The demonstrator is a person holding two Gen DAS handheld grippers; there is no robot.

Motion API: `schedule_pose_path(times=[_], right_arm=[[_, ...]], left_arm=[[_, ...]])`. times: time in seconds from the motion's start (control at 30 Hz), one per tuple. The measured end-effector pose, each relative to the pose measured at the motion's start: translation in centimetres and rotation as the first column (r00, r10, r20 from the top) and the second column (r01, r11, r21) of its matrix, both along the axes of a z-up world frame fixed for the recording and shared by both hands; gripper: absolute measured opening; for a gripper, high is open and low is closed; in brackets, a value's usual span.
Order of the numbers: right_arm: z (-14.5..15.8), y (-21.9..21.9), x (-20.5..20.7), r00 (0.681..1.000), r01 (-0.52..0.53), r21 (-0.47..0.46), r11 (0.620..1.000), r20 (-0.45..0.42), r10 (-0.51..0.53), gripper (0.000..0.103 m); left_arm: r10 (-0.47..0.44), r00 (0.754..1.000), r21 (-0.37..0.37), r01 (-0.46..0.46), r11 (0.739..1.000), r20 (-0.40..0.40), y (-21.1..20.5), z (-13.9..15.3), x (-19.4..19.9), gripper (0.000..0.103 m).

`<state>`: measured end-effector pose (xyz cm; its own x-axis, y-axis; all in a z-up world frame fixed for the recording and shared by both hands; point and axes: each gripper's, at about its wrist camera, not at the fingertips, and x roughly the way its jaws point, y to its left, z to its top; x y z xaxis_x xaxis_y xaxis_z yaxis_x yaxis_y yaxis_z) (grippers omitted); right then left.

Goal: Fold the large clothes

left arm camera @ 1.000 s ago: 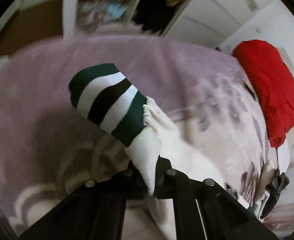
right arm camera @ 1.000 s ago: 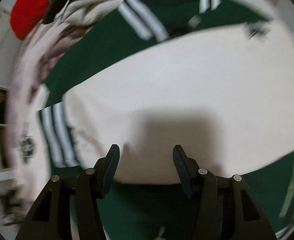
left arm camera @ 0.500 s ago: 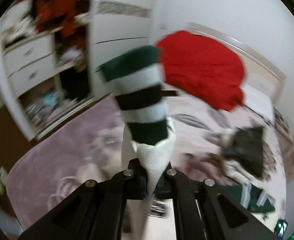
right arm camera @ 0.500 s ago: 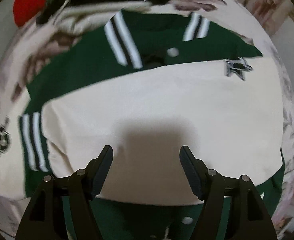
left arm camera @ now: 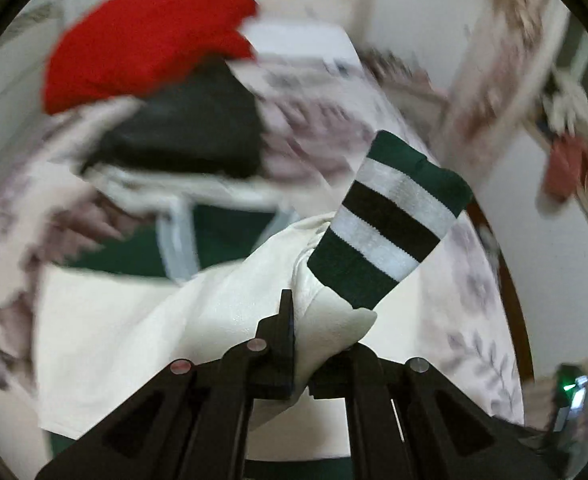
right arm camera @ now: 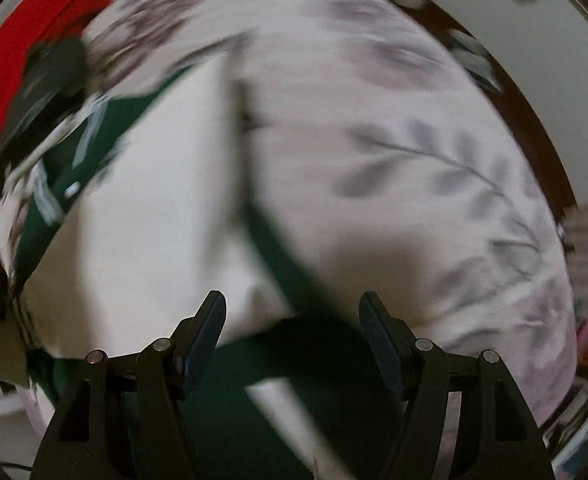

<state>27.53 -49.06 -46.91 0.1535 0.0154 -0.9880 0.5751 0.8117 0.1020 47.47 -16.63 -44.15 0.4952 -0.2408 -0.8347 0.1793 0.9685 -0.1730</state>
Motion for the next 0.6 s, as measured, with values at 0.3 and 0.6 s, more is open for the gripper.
schedule_pose_path(times=[0.3, 0.6], right_arm=[[-1.8, -8.0, -5.9, 0.993, 0.113, 0.060, 0.992, -0.022, -0.112, 0.071], [0.4, -5.9, -3.0, 0.990, 0.008, 0.335, 0.942, 0.132, -0.056, 0.075]], left_arm=[[0.003, 0.965, 0.141, 0.035, 0.989, -0.263, -6.4, -9.4, -1.2, 0.007], [0.060, 0.980, 0.037, -0.054, 0.998, -0.190, -0.6, -4.1, -2.7, 0.085]])
